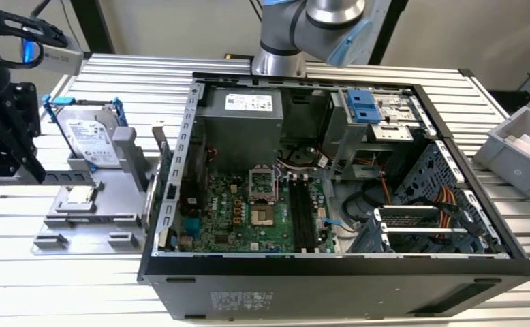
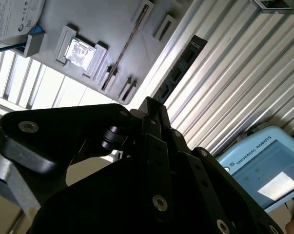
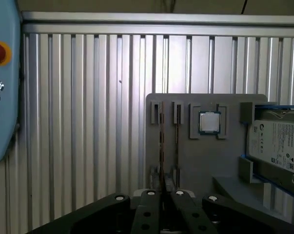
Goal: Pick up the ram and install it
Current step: 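Pick up the ram and move it above insertion slot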
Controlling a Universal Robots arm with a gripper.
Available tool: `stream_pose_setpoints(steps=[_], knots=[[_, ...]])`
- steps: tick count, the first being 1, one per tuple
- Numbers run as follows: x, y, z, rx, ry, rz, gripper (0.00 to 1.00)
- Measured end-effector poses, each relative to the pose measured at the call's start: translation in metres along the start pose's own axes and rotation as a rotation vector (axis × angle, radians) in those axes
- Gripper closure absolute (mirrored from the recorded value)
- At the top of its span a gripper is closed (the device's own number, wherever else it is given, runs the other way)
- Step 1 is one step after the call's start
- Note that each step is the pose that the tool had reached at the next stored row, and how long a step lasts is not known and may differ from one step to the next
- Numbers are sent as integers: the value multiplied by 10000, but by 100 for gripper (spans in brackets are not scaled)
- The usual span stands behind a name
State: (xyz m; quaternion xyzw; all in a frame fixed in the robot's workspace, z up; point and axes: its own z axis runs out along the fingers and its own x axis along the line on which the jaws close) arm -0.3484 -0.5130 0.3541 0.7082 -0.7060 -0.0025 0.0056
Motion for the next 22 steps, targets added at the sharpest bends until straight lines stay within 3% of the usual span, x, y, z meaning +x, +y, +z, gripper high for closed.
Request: stream_pose_setpoints(steps=[22], knots=[[1,3,-282,-1,-8,79,100]])
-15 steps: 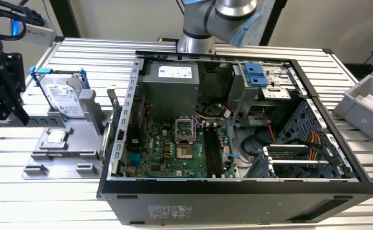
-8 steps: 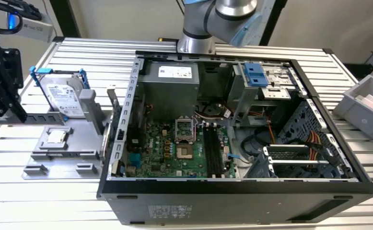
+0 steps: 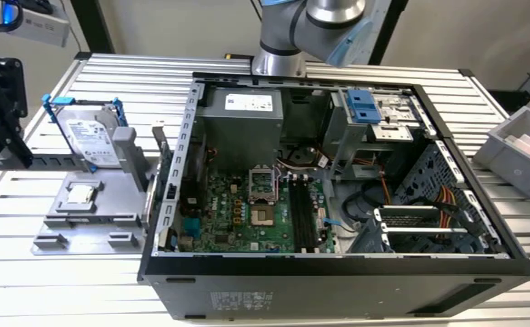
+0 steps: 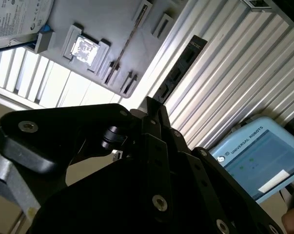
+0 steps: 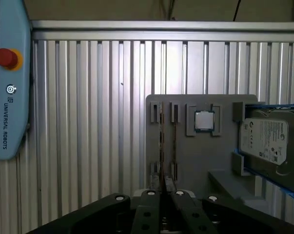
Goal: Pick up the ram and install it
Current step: 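Pick up the ram and move it above insertion slot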
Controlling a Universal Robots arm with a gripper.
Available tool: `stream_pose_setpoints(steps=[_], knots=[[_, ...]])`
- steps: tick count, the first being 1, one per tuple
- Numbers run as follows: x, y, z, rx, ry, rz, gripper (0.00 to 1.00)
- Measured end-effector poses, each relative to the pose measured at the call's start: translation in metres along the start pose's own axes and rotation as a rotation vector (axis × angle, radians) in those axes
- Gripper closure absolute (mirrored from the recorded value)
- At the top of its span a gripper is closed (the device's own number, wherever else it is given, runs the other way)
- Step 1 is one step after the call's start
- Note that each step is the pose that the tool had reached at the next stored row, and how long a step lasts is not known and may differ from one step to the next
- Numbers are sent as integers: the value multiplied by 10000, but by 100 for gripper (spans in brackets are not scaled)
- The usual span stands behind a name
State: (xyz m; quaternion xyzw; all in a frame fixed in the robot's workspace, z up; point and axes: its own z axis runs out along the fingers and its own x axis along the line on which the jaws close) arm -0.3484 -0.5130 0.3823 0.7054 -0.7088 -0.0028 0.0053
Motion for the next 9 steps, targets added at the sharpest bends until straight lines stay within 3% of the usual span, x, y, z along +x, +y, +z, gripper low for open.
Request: stream_pose_setpoints(steps=[9], knots=[[0,0,-33,2,-1,0,100]])
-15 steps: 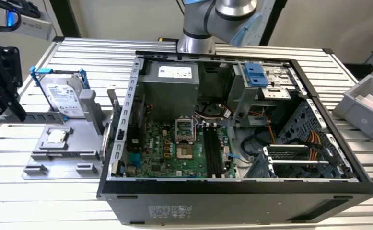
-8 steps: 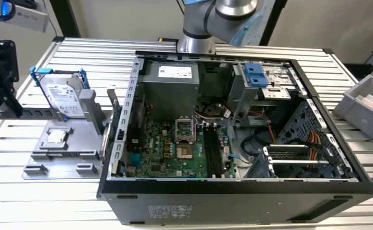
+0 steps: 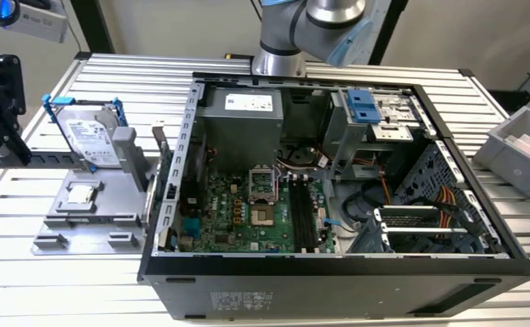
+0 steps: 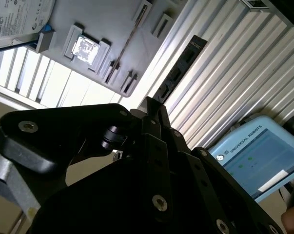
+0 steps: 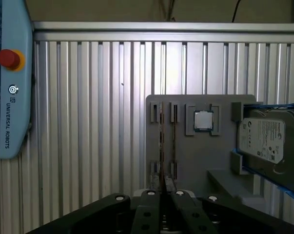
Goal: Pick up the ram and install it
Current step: 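Pick up the ram and move it above insertion slot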
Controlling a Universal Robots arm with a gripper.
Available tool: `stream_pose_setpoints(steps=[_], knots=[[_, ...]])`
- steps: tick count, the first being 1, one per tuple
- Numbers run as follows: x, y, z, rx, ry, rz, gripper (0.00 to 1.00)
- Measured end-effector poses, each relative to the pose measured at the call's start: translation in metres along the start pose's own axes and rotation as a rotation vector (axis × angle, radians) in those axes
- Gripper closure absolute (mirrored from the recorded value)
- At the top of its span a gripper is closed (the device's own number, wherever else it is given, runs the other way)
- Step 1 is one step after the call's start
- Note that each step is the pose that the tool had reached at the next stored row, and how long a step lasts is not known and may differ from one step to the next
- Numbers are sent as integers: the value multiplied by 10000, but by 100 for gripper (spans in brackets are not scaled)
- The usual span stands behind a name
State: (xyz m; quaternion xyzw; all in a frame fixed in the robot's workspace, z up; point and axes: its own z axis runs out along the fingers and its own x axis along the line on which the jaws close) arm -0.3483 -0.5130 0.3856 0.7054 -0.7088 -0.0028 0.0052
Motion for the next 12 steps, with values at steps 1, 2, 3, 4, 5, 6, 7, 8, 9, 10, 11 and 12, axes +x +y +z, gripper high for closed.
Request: stream_pose_setpoints(steps=[1,2,3,4,5,6,7,8,9,10,11,12], knots=[[0,-1,-1,-1,1,-1,100],[0,-3,-1,-1,1,0,100],[0,-7,-1,-1,1,0,100],[0,-10,-1,-1,1,0,100],[0,-14,0,0,0,1,100],[0,-18,-1,-1,1,1,100],[0,-24,-1,0,1,0,100],[0,-30,-1,-1,1,-1,100],[0,-36,-1,0,0,0,100],[0,-44,-1,0,1,0,100],[0,-51,-1,0,0,0,100],[0,-60,-1,-1,0,0,100]])
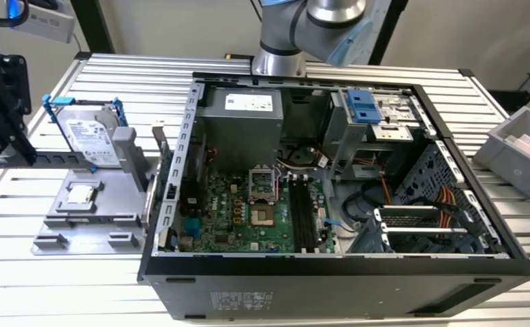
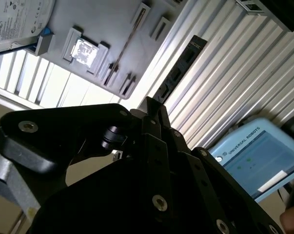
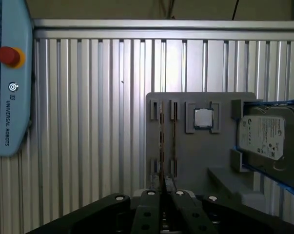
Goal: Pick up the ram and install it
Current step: 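Pick up the ram and move it above insertion slot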
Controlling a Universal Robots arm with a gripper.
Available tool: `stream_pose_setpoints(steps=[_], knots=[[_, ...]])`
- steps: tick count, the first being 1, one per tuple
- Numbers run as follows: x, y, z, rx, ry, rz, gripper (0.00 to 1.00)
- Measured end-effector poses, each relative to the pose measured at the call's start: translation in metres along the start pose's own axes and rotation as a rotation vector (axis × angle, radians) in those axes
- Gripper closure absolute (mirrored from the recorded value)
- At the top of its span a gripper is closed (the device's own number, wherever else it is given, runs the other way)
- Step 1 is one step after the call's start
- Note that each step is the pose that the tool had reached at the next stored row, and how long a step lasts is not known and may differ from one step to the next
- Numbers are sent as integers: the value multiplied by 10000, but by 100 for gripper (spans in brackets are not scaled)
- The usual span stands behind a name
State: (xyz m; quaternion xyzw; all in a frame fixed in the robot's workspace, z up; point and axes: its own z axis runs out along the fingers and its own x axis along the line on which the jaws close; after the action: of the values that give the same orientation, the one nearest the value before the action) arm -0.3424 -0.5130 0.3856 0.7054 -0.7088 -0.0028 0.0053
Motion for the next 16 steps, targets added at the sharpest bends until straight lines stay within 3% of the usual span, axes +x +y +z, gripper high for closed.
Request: stream_pose_setpoints(steps=[16], knots=[[-1,-179,-2,-8,1,0,100]])
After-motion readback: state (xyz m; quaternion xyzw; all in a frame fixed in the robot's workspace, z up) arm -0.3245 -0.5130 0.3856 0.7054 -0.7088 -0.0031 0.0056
